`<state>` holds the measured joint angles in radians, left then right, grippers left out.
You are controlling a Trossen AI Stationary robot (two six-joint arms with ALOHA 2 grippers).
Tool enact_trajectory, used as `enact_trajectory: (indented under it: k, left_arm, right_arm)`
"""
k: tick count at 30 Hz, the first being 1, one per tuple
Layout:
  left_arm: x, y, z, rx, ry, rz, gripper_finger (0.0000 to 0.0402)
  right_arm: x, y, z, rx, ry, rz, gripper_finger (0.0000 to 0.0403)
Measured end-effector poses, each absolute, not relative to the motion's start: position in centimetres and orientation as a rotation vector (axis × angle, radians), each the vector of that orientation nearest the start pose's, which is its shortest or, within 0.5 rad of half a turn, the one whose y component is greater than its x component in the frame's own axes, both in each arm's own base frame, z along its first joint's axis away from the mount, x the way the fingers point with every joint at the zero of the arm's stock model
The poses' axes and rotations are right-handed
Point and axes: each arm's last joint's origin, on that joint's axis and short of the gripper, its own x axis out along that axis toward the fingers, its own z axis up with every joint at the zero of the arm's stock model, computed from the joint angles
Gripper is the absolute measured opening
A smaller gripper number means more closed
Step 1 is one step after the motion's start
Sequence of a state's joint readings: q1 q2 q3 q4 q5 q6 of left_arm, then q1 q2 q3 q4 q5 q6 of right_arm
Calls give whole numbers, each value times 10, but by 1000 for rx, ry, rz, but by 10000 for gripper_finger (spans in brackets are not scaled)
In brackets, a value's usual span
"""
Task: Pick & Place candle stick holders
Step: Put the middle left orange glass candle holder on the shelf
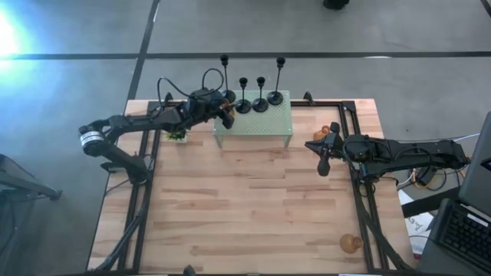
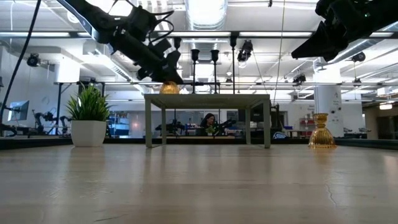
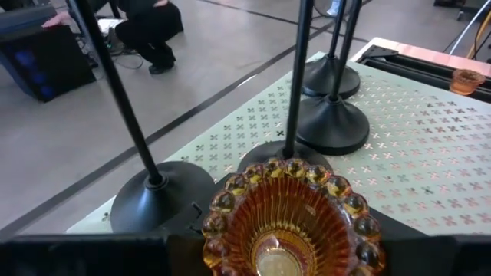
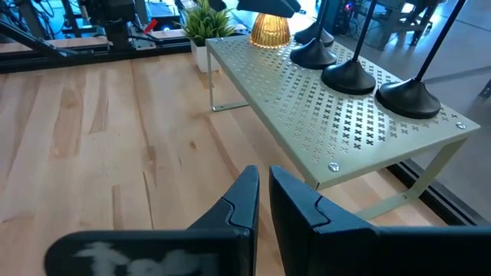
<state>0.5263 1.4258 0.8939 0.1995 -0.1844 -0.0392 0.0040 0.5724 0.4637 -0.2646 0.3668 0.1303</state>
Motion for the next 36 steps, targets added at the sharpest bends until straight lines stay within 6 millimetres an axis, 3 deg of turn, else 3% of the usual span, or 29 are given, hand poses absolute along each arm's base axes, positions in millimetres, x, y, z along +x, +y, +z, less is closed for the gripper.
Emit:
enact_trajectory:
  k: [24, 30, 36]
  left_arm:
    - [267, 163, 256, -119, 325, 698, 139]
    - [267, 163, 256, -111, 329, 691, 200]
    - [267, 164, 257, -106, 325, 693, 227]
  right_arm:
    - [136, -10, 245, 59, 343, -382, 28]
    - [137, -10, 245, 59, 342, -382, 28]
    - [137, -10, 245, 59, 342, -382, 28]
